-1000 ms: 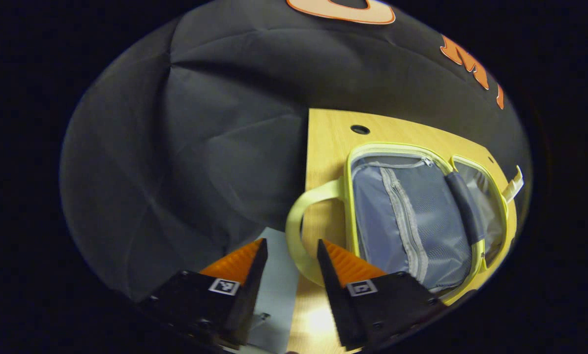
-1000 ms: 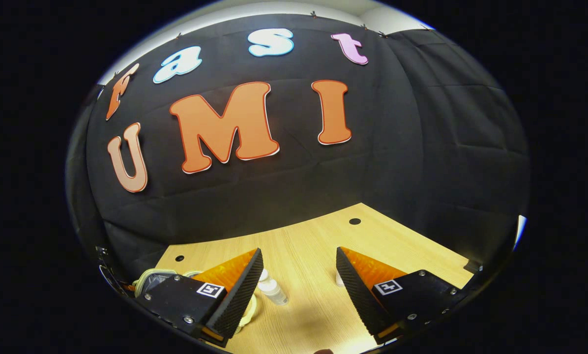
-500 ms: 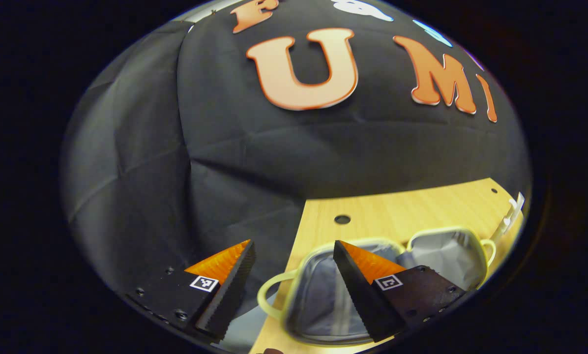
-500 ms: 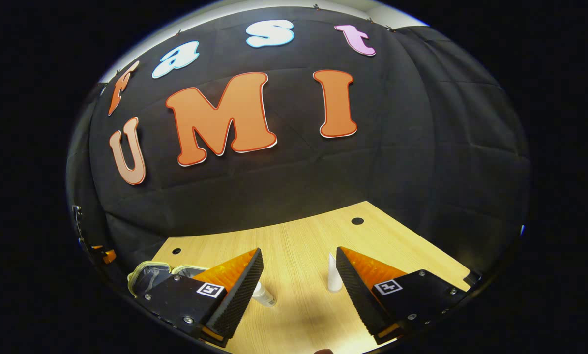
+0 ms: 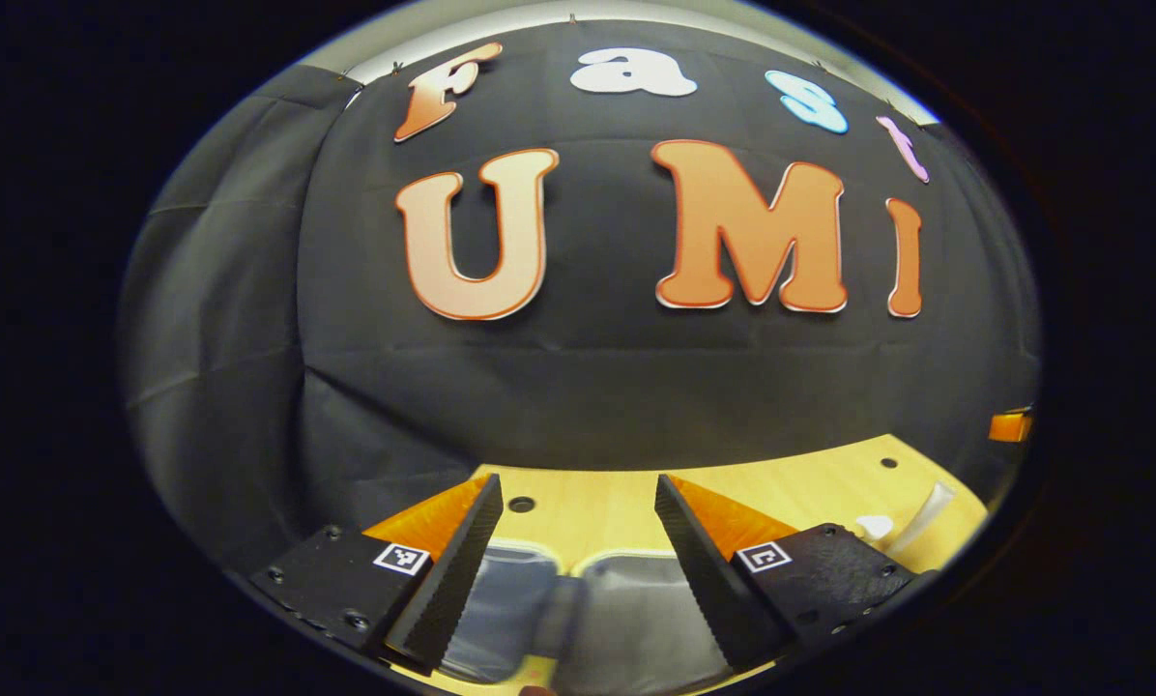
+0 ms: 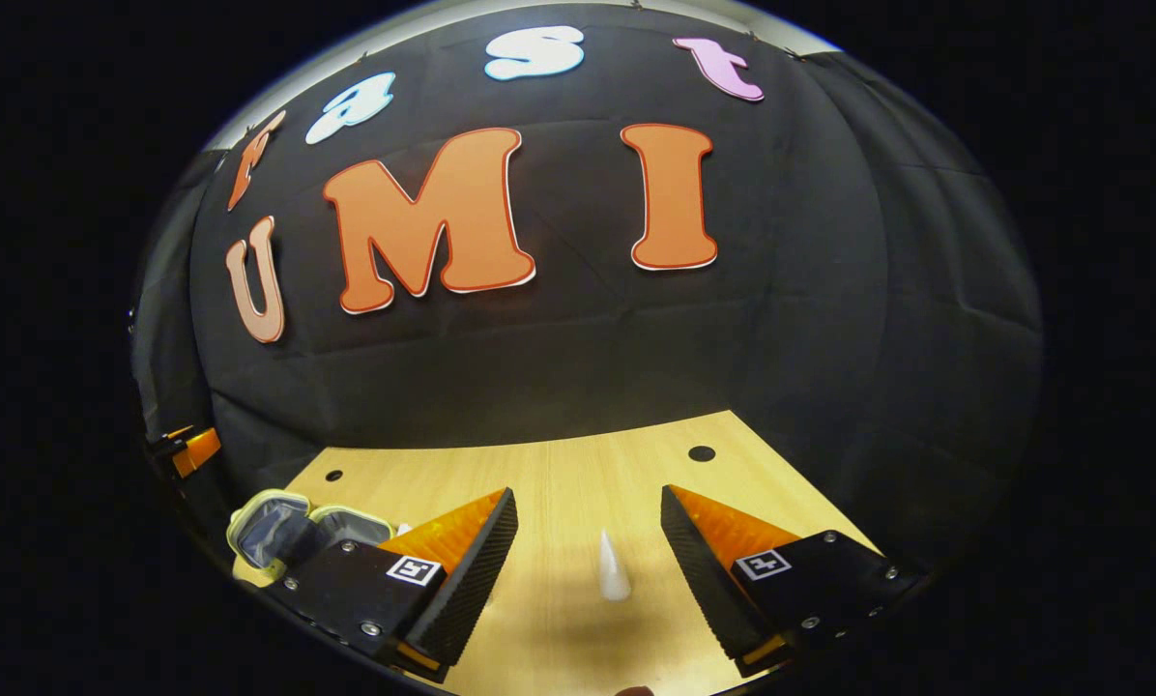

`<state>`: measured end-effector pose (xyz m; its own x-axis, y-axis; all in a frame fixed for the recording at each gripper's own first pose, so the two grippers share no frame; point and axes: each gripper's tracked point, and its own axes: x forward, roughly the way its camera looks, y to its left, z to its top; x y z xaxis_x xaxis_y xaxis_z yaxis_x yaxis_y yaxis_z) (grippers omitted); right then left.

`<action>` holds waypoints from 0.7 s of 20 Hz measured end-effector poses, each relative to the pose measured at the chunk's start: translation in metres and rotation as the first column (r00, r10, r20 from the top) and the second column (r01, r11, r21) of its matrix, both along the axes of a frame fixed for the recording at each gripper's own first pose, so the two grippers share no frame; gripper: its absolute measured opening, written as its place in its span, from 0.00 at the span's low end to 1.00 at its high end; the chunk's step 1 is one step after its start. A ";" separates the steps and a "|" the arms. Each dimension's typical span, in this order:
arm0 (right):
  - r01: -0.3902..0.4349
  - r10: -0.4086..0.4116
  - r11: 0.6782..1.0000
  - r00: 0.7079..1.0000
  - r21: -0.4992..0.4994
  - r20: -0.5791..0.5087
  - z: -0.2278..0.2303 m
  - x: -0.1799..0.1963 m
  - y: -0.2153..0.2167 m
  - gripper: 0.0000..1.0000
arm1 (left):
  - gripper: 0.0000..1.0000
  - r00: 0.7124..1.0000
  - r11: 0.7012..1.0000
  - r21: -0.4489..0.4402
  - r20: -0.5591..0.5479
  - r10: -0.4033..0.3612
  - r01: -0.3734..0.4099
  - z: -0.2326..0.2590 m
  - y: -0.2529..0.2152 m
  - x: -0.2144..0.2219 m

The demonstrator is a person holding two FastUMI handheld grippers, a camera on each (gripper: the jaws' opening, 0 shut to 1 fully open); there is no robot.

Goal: First open the suitcase, pack the skin care products into it, and then close the suitcase.

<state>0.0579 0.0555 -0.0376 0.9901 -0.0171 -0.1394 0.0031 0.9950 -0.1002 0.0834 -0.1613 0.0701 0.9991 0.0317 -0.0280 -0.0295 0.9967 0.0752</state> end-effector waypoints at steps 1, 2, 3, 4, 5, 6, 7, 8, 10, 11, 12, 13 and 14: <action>-0.008 0.008 1.000 1.000 -0.008 -0.004 -0.001 0.003 -0.004 0.95 | 1.00 1.000 1.000 -0.018 -0.002 -0.006 0.006 -0.006 -0.019 -0.001; -0.016 0.016 1.000 1.000 -0.016 -0.005 -0.003 0.005 -0.008 0.95 | 0.99 1.000 0.999 -0.031 0.017 -0.016 0.016 -0.007 -0.040 -0.004; -0.022 0.022 0.999 1.000 -0.026 -0.005 -0.005 0.006 -0.012 0.95 | 0.99 0.999 0.999 -0.039 0.029 -0.034 0.035 -0.010 -0.058 -0.006; -0.024 0.023 0.999 1.000 -0.038 -0.005 -0.008 0.007 -0.018 0.95 | 0.99 0.998 0.997 -0.047 0.025 -0.057 0.058 -0.015 -0.078 -0.007; -0.026 0.025 0.998 1.000 -0.051 -0.009 -0.013 0.008 -0.022 0.95 | 0.99 0.997 0.995 -0.053 0.010 -0.081 0.081 -0.028 -0.098 -0.008; -0.028 0.027 0.998 1.000 -0.062 -0.014 -0.017 0.009 -0.027 0.95 | 0.99 0.995 0.993 -0.059 -0.015 -0.100 0.099 -0.038 -0.115 -0.011; -0.032 0.030 0.997 0.999 -0.072 -0.023 -0.024 0.011 -0.031 0.95 | 0.99 0.993 0.991 -0.063 -0.035 -0.117 0.114 -0.051 -0.131 -0.013; -0.032 0.030 0.996 0.999 -0.079 -0.032 -0.028 0.011 -0.035 0.95 | 0.99 0.990 0.989 -0.063 -0.036 -0.136 0.133 -0.058 -0.146 -0.016; -0.030 0.026 0.996 0.998 -0.086 -0.050 -0.037 0.013 -0.044 0.95 | 0.99 0.983 0.984 -0.041 -0.052 -0.176 0.174 -0.075 -0.176 -0.025; -0.029 0.024 0.996 0.998 -0.085 -0.059 -0.041 0.016 -0.048 0.95 | 0.99 0.979 0.981 -0.021 -0.052 -0.196 0.195 -0.085 -0.189 -0.026; -0.028 0.023 0.996 0.998 -0.084 -0.066 -0.045 0.018 -0.051 0.95 | 0.99 0.975 0.976 0.004 -0.055 -0.215 0.216 -0.095 -0.203 -0.029; -0.029 0.022 0.996 0.997 -0.087 -0.076 -0.048 0.020 -0.054 0.95 | 0.99 0.971 0.972 0.029 -0.067 -0.231 0.233 -0.106 -0.217 -0.032; -0.027 0.019 0.995 0.996 -0.093 -0.087 -0.053 0.023 -0.058 0.95 | 0.99 0.967 0.968 0.049 -0.079 -0.242 0.246 -0.118 -0.230 -0.035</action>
